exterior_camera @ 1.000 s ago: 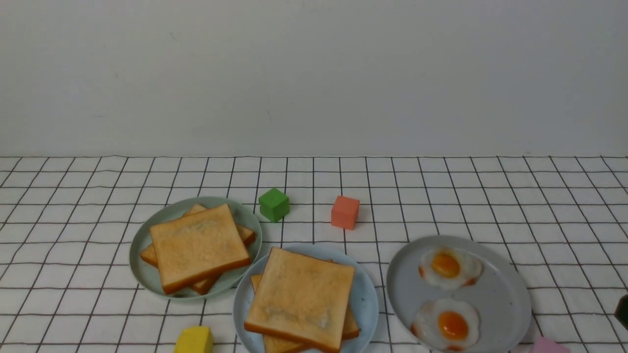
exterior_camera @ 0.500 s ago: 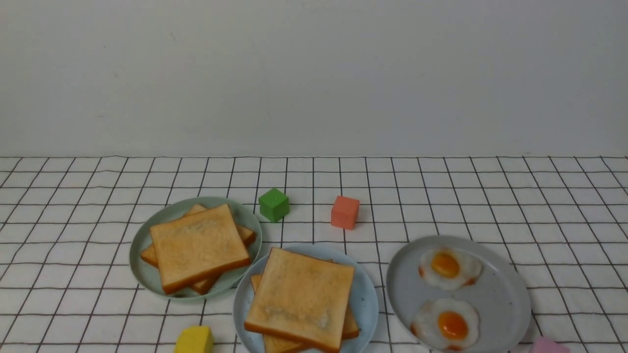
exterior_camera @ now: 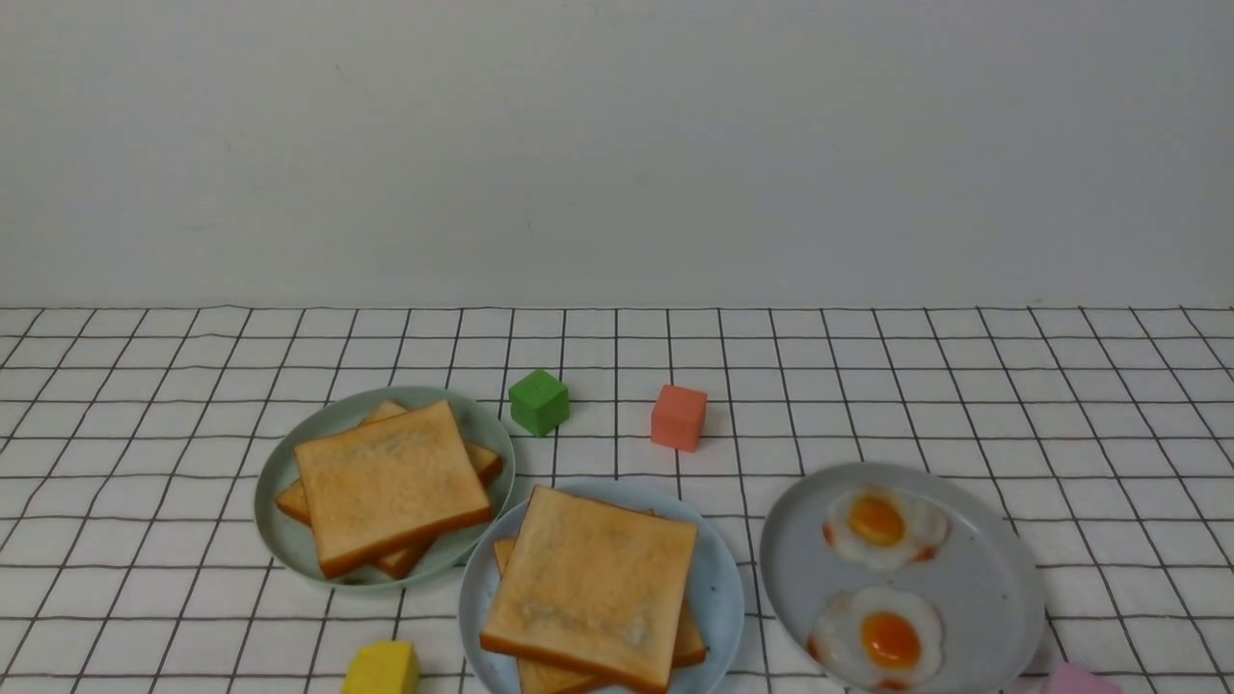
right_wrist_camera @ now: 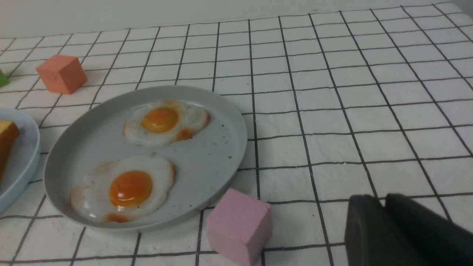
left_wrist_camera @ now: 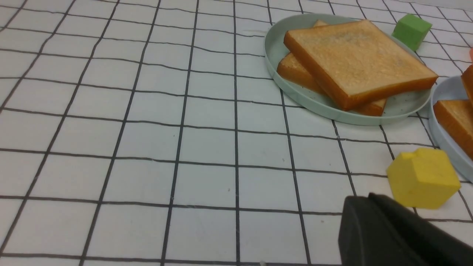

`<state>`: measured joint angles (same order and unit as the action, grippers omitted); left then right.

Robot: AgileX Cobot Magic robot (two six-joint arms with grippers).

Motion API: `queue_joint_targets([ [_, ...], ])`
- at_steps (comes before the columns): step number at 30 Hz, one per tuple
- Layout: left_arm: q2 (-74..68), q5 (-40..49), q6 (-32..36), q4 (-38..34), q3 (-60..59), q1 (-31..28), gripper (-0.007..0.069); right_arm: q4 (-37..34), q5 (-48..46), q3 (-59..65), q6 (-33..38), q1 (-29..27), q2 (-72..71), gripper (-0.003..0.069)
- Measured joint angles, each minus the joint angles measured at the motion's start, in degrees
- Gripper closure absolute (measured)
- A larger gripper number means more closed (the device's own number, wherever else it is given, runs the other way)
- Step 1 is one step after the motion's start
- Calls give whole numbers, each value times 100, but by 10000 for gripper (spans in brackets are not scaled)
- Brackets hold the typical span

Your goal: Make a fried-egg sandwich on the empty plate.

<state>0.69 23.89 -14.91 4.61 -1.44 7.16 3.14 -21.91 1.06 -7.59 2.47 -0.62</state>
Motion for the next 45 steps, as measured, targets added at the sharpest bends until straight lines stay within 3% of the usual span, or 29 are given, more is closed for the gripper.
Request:
queue_joint_targets([
  [13,0,-2,4,0,0,0,608,-578,-2,0,2,-7,-5,557],
  [45,0,-7,7,0,0,0,607,-639,-13,0,6,-7,-5,522],
])
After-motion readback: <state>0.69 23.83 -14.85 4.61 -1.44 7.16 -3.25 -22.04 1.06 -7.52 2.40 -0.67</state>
